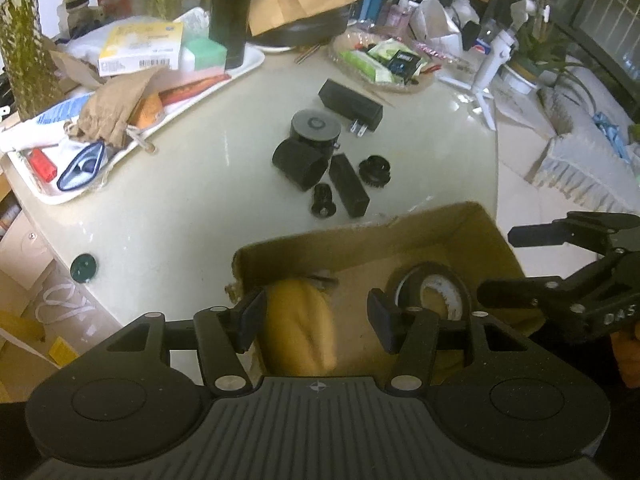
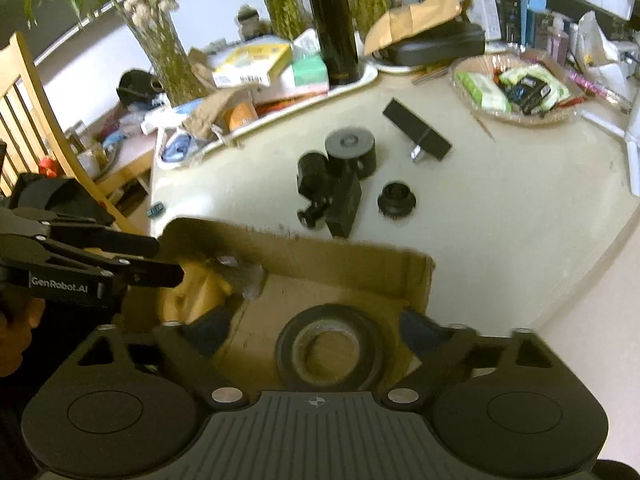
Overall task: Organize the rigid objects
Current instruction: 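Carry the pouch with the left gripper into the box while the right gripper lowers the tape in, then open both grippers and lift them out of the box toward the table, then grasp the black cylinder lying on its side with the left gripper, then grasp the black rectangular bar with the right gripper while the left gripper holds the cylinder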
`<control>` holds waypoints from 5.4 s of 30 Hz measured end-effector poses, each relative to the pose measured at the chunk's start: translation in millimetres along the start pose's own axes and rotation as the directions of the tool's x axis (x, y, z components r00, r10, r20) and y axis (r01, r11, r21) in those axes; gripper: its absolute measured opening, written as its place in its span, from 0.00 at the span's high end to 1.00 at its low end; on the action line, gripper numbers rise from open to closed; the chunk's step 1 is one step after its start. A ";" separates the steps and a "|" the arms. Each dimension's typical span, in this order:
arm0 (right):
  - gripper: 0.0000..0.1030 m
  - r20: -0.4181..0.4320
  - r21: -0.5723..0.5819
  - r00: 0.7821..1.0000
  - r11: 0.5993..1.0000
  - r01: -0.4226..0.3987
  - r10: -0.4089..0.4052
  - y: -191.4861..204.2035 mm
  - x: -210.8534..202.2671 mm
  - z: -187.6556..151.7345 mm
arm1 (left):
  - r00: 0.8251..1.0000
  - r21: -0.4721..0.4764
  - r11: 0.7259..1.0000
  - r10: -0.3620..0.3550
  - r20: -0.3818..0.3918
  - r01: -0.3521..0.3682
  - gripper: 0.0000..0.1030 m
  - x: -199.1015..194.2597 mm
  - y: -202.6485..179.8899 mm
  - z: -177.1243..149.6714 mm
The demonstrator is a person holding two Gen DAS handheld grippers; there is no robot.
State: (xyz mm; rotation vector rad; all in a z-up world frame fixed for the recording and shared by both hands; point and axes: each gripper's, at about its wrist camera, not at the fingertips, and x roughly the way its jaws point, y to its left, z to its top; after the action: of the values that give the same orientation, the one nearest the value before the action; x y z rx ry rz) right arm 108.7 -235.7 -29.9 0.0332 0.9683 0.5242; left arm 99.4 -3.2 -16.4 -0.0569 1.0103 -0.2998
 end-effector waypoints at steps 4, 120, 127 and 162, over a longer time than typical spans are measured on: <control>0.00 0.021 -0.007 1.000 1.000 0.010 -0.009 0.4 -4.9 3.7 | 1.000 0.006 1.000 0.017 0.023 -0.017 0.33 -3.9 -2.5 1.7; 0.00 0.053 0.098 0.996 0.992 0.072 -0.078 -74.8 0.2 29.4 | 0.976 0.461 0.860 -0.196 -0.098 0.219 0.55 148.4 34.9 112.1; 0.00 0.056 0.104 0.995 0.992 0.076 -0.082 -75.7 0.2 30.2 | 0.979 0.479 0.855 -0.192 -0.069 0.201 0.56 139.5 30.1 107.8; 0.00 0.042 0.056 0.994 0.993 0.100 -0.102 -26.5 27.3 54.8 | 0.971 0.131 0.973 0.166 0.172 -0.190 0.56 19.5 4.5 72.0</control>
State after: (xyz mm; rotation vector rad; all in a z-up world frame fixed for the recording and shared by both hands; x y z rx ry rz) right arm 175.3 -235.8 -26.3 0.0443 0.9347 0.4023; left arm 170.6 -10.8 5.1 0.1410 0.8244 -0.2004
